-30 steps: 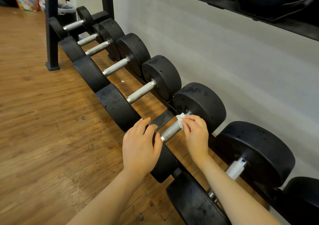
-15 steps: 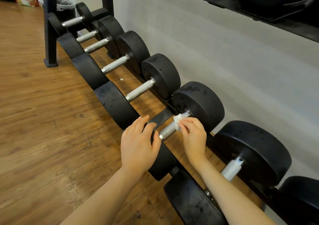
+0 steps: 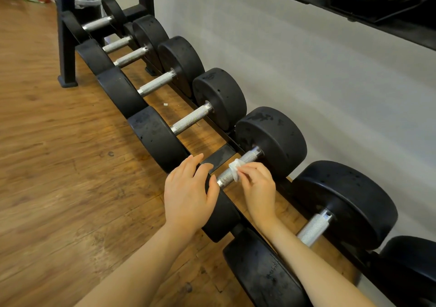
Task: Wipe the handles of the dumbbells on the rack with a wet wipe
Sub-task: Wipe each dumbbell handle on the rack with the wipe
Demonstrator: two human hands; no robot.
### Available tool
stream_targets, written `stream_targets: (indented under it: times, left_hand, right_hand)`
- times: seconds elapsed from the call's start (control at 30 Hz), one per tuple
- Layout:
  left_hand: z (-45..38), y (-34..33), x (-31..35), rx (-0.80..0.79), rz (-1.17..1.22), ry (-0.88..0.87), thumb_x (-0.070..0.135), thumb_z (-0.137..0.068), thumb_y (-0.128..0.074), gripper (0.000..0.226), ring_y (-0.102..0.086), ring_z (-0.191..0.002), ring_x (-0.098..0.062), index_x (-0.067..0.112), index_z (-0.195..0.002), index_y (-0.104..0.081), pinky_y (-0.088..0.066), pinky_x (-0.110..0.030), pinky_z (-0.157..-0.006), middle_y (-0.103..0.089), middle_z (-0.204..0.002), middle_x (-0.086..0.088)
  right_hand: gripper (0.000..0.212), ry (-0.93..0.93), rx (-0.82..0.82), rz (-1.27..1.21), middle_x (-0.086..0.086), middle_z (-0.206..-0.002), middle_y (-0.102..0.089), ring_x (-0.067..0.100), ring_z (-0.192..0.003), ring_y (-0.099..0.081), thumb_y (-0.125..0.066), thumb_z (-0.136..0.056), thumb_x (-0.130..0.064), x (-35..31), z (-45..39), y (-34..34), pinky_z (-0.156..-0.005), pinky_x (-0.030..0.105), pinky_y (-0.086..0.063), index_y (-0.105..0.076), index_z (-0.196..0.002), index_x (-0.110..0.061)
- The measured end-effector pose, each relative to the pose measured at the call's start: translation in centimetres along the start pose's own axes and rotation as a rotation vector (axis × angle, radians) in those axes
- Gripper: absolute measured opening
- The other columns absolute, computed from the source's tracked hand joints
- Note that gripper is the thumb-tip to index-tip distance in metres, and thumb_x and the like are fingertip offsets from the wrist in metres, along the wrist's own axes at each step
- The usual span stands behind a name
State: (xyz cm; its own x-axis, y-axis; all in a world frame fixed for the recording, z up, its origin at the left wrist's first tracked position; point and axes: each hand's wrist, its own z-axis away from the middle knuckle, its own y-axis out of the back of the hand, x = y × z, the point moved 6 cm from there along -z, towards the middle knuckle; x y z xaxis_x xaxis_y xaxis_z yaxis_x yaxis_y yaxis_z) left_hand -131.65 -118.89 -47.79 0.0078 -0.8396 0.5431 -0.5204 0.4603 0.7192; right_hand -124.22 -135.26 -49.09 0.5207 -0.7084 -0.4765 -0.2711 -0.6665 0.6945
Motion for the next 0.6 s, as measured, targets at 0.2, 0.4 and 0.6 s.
stream_targets:
  times: [0.2, 0.4, 0.6]
  left_hand:
    - [0.0, 0.1, 0.0, 0.014, 0.005, -0.007, 0.038, -0.094, -0.036, 0.044, -0.055, -0.127, -0.023, 0.019, -0.113, -0.071, -0.043, -0.041, -0.100, -0.063, -0.130, -0.002]
    - [0.0, 0.0, 0.0, 0.000, 0.001, 0.001, 0.039, -0.094, -0.035, 0.045, -0.054, -0.128, -0.023, 0.019, -0.114, -0.070, -0.043, -0.042, -0.101, -0.063, -0.131, -0.002]
    - [0.0, 0.0, 0.0, 0.002, 0.003, 0.004, 0.040, -0.094, -0.035, 0.046, -0.054, -0.128, -0.023, 0.019, -0.114, -0.070, -0.044, -0.043, -0.101, -0.063, -0.130, -0.002]
  right_hand:
    - [0.017, -0.161, 0.114, -0.066, -0.009, -0.101, -0.059, 0.000, -0.093, -0.056, -0.064, -0.090, -0.008, 1.5, -1.7, 1.8, -0.082, 0.012, -0.045, -0.070, -0.106, -0.011]
    - [0.015, -0.083, 0.042, -0.098, -0.012, -0.096, -0.058, -0.005, -0.093, -0.056, -0.068, -0.085, -0.004, 0.6, 0.4, 0.6, -0.079, 0.007, -0.044, -0.071, -0.098, -0.013]
    - [0.021, -0.140, 0.096, -0.179, -0.014, -0.100, -0.058, -0.002, -0.095, -0.058, -0.067, -0.088, -0.006, 0.8, 0.0, 1.2, -0.078, 0.010, -0.048, -0.068, -0.104, -0.021]
